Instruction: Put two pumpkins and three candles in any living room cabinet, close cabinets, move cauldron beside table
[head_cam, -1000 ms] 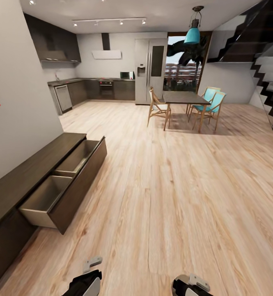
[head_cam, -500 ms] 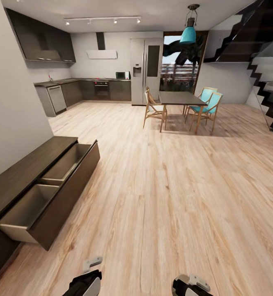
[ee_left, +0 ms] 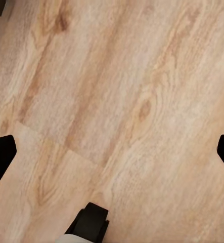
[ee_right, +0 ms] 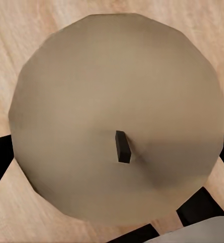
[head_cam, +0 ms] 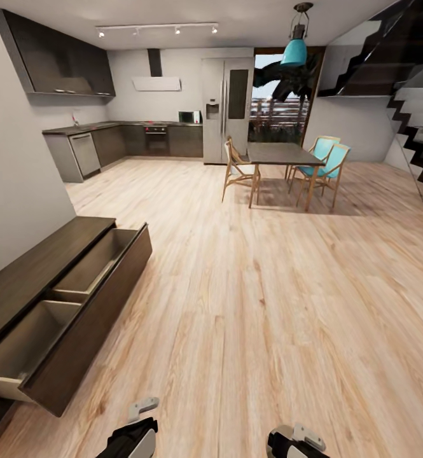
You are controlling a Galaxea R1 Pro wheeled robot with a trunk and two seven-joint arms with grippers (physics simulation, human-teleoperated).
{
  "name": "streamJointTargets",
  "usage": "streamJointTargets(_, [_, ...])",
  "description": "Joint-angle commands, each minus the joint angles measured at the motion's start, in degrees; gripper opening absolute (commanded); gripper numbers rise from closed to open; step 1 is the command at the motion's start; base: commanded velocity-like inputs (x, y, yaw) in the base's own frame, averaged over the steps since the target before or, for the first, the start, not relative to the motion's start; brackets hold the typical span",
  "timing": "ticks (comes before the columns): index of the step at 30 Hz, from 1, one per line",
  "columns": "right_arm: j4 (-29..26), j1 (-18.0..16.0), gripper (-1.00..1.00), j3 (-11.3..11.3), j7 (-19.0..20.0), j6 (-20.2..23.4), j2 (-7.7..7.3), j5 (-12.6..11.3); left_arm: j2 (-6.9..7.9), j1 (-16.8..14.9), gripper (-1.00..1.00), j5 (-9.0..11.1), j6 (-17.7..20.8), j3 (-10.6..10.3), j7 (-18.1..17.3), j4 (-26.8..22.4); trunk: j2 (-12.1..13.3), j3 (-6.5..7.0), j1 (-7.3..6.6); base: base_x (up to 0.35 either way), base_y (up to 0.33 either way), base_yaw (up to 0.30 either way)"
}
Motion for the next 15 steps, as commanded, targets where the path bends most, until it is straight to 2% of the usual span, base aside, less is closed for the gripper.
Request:
streamJointTargets(1, [-0.09, -0.02, -1.00, 0.51, -0.27, -0.12, -0.01, -0.59, 0.06, -0.04, 1.00, 0.26, 0.28, -0.40, 0.44, -0.09, -0.02, -0.05, 0.03, 0.314, 0.000, 0.000])
streamJointTargets(15, [-0.09, -0.02, -1.00, 0.50, -0.28, -0.12, -0.02, -0.59, 0.06, -0.04, 1.00, 0.26, 0.28, -0.48, 0.44, -0.09, -0.02, -0.05, 0.03, 0.314, 0.000, -0.008])
